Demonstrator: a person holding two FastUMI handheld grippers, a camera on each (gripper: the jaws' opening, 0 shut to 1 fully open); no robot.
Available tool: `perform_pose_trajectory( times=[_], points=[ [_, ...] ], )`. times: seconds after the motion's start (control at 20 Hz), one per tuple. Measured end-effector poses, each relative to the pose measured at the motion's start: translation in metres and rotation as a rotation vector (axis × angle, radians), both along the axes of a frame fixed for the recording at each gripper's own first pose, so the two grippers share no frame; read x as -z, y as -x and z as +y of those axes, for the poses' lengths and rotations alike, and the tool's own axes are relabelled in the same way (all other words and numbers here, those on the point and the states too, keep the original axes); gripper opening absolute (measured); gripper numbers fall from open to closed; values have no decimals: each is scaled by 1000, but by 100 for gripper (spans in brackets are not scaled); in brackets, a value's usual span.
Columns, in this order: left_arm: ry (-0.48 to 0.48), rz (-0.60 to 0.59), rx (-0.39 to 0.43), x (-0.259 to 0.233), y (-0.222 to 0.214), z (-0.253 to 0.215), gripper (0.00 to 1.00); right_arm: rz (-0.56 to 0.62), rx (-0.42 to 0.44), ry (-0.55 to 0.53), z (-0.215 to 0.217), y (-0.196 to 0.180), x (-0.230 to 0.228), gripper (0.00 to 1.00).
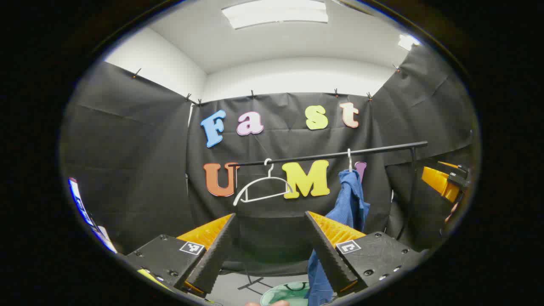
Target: Grasp the clothes on the hanger with both hands and then place them into the laundry hamper below.
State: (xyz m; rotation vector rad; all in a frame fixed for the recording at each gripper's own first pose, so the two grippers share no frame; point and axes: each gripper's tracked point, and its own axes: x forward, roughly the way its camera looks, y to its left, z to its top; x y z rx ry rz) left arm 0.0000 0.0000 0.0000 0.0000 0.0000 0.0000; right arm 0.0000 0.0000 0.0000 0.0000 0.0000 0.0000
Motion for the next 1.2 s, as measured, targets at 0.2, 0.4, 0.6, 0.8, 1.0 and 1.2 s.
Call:
perform_pose_trajectory(
  times=[0.2, 0.4, 0.6, 0.8, 1.0, 1.2],
  points=[
    [2, -26, 16, -11, -5, 11, 100, 14, 3, 32, 3, -8, -3, 100],
    [-17, -62, -4, -26, -2, -9, 100, 4, -44, 32, 2, -15, -10, 100],
    [-11, -87, 21, -36, -8, -38, 100, -23, -65, 43, -4, -22, -21, 100],
    [46, -63, 61, -34, -19, -63, 96, -49, -77, 44, -13, -21, -22, 100],
    [99, 9, 123, -23, -23, -104, 92, -39, -82, 25, -21, -19, -16, 100],
    [104, 42, 186, -19, -27, -152, 100, 28, -53, 48, -39, -18, 2, 100]
  ],
)
